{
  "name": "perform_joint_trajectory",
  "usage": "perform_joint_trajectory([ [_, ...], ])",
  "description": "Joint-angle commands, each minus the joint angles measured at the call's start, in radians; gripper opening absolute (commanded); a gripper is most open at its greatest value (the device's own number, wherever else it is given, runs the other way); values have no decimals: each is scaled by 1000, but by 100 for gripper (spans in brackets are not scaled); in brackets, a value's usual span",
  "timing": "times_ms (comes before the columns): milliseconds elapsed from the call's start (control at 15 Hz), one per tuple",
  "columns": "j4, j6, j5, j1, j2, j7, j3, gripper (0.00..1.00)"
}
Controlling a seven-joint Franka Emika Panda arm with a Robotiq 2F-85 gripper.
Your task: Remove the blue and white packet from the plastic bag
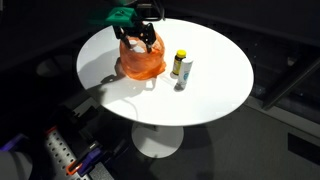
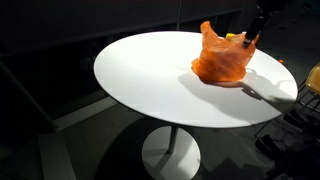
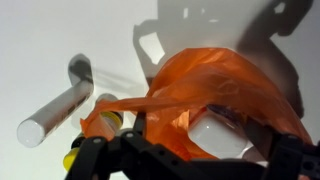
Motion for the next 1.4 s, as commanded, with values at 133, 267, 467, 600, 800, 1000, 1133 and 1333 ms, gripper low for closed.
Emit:
perform_joint_trajectory([
  [133,32,53,-71,15,46,77,11,100],
  [267,46,62,-85,20,67,90,10,100],
  [467,69,70,-102,24,93,79,4,100],
  [600,91,64,-96,22,108,43,6,100],
  [800,118,48,-59,19,121,-46,18,100],
  [1000,134,28,-29,16,129,-130,31,100],
  [1133,139,4,12,12,128,-193,41,100],
  [1333,160,-68,8,14,128,-237,41,100],
])
